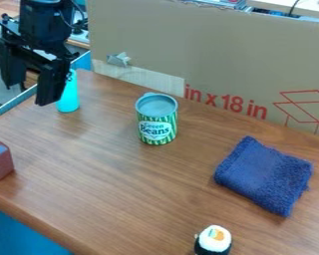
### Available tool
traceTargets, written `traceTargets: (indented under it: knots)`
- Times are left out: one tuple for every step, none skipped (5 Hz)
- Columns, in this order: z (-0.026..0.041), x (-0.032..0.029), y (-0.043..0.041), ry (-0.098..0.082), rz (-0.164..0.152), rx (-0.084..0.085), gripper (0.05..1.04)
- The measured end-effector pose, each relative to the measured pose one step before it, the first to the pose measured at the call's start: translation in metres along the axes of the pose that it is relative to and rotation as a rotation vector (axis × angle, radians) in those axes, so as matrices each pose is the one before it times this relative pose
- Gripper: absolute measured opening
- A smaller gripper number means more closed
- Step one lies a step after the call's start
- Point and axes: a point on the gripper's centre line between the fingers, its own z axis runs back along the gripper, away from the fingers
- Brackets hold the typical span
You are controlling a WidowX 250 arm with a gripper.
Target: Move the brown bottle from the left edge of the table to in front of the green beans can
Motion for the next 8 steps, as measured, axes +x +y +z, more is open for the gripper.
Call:
traceTargets:
  knots:
    - [-0.00648, 0.00035, -0.00151, 0.023, -0.0111, -0.0075, 1.001]
    - [-0.00289, -0.00792, 0.02005, 0.0099, -0.0344, -0.0309, 1.001]
    - [-0.00741, -0.00963, 0.01965, -0.0405, -0.0706, -0.0847, 1.001]
    - [-0.00179, -0.00641, 0.01015, -0.0062, 0.0003, -0.0215, 1.001]
    - [-0.0082, 0.00025, 0.01066, -0.0131, 0.0296, 0.0053, 1.001]
    - [-0.00327, -0.00048, 0.00558, 0.0044, 0.0331, 0.0272, 1.001]
    - [-0.00704, 0.00341, 0.00698, 0.0036, 0.0223, 0.0318, 1.001]
    - [-0.01757, -0.00662, 0.00794, 0.041, 0.0159, -0.0718, 1.001]
